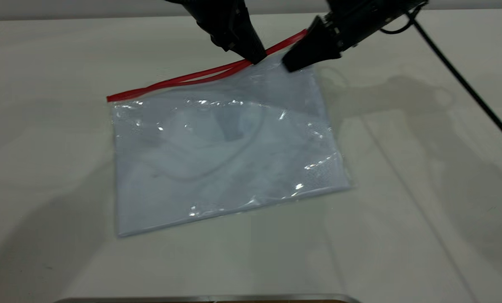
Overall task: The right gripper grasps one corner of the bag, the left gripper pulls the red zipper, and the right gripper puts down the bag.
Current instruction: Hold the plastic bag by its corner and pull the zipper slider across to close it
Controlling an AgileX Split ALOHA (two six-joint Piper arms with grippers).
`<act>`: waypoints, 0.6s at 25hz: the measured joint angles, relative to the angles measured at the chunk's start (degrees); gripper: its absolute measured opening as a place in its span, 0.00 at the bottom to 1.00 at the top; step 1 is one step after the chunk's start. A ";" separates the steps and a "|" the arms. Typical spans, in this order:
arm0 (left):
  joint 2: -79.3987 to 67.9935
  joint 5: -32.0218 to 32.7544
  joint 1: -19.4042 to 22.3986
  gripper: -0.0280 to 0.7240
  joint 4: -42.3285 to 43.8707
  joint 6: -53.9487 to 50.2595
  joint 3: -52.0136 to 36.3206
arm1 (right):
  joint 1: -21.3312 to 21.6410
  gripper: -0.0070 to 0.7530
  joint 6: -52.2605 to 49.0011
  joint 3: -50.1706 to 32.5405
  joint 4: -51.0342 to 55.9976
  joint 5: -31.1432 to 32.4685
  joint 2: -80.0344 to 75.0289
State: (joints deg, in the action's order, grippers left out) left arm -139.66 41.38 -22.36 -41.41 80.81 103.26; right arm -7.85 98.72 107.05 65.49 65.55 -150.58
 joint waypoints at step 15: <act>-0.04 3.10 6.70 0.11 11.87 -9.86 0.00 | 13.36 0.06 -9.66 -0.05 -0.63 0.99 0.00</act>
State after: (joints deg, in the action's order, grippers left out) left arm -139.71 44.48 -15.67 -29.54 70.95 103.26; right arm 5.51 89.06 107.00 64.86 66.54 -150.58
